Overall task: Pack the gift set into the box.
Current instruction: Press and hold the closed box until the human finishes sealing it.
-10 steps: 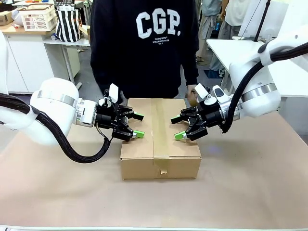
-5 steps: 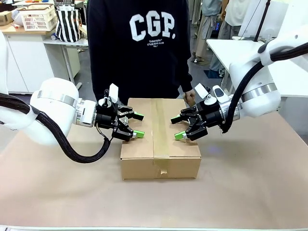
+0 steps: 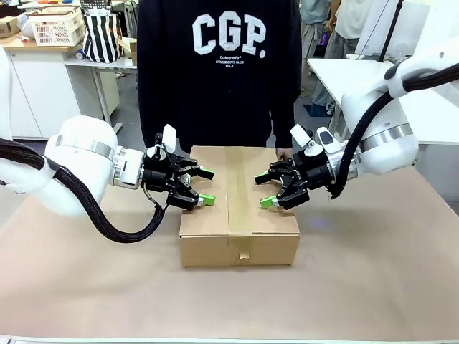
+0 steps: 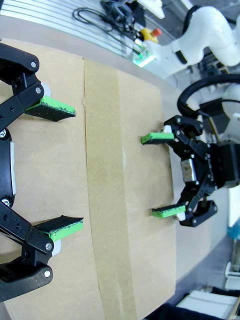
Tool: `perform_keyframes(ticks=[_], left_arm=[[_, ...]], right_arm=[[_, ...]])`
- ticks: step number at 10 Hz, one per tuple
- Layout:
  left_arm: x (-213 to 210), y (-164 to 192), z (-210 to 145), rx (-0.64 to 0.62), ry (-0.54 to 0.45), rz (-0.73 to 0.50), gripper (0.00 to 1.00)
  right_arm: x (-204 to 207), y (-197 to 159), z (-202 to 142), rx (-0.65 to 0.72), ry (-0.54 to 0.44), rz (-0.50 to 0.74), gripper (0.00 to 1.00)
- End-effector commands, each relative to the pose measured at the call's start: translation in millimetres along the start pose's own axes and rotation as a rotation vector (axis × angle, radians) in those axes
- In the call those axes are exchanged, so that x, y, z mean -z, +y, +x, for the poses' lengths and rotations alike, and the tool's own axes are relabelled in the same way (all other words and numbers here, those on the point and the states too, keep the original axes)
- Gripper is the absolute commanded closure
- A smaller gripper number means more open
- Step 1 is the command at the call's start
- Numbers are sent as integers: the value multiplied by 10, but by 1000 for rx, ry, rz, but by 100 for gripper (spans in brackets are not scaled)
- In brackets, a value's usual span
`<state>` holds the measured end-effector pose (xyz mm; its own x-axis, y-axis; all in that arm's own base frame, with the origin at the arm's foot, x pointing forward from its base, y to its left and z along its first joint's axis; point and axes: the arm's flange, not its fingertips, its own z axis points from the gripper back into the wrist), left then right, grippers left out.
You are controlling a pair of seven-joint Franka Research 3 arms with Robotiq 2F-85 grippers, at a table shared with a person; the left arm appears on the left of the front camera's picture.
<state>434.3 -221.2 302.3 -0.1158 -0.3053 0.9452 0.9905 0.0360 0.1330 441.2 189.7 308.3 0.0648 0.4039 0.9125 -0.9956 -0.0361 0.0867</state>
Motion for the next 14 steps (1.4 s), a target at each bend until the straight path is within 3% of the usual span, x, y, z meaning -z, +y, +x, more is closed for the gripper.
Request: perform_keyframes(ticks=[1, 3, 4, 7, 10, 11, 12, 14], left_arm=[[0, 0, 0, 0, 0, 0, 0], [-220, -38, 373, -179, 27, -8, 0], [-456, -111, 606, -372, 40, -8, 0], [-977, -420, 1086, -686, 83, -50, 0], [-1489, -834, 1211, -851, -96, -105, 0], [-1736, -1012, 1142, -933, -96, -71, 0], [-1996, -1229, 1026, -1031, -71, -15, 0], [-2381, -1665, 746, -1242, 46, 27, 0]], right_arm=[[0, 0, 0, 0, 0, 0, 0], [-205, 66, 363, 66, -7, 61, 0], [-488, 135, 569, 247, -40, 84, 0], [-1251, 480, 901, 617, 36, 61, 0], [-2058, 854, 617, 955, 46, -13, 0], [-2298, 1034, 434, 1044, -22, -8, 0], [-2522, 1229, 237, 1114, -135, -92, 0], [-2808, 1597, -13, 1121, -291, -204, 0]])
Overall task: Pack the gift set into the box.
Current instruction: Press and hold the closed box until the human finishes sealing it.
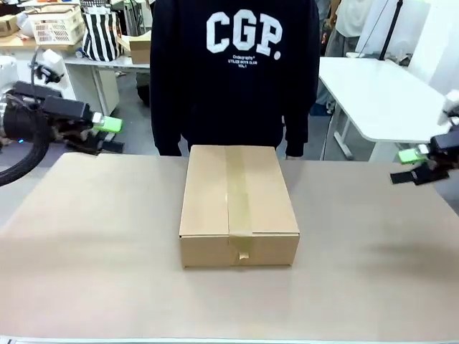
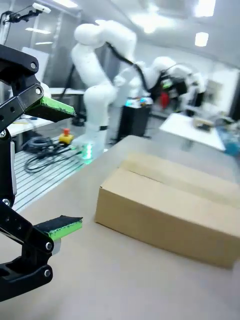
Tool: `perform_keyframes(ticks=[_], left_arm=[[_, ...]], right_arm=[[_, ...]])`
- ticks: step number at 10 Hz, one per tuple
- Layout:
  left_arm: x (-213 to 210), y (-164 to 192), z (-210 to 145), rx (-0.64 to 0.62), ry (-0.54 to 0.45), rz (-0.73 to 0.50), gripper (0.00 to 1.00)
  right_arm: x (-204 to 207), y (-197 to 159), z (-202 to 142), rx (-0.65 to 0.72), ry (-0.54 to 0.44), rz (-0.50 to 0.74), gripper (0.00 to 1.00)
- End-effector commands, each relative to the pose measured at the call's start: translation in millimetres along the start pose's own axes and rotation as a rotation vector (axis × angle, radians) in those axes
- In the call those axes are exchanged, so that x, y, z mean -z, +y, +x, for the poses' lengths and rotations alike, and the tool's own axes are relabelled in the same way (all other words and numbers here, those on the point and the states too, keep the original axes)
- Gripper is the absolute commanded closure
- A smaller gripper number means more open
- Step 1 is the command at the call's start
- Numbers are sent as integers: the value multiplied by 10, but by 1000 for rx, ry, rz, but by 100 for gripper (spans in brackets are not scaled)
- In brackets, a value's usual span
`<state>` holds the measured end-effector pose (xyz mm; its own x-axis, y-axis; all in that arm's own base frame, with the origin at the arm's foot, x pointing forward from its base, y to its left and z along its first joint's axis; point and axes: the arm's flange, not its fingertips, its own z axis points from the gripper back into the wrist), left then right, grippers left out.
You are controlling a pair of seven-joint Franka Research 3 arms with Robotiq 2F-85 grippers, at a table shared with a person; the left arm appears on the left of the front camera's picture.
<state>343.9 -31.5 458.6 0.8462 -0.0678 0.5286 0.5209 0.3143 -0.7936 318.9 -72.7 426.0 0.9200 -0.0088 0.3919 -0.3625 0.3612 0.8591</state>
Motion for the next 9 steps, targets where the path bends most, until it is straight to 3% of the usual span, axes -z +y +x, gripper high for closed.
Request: perform_keyframes(ticks=[1, 2, 9], left_arm=[[-165, -80, -1141, -98, 28, -26, 0], [0, 0, 0, 0, 0, 0, 0], [0, 0, 0, 0, 0, 0, 0]], right_arm=[[-56, 95, -153, -37, -130, -41, 0], [0, 0, 0, 0, 0, 0, 0], [0, 0, 0, 0, 0, 0, 0]])
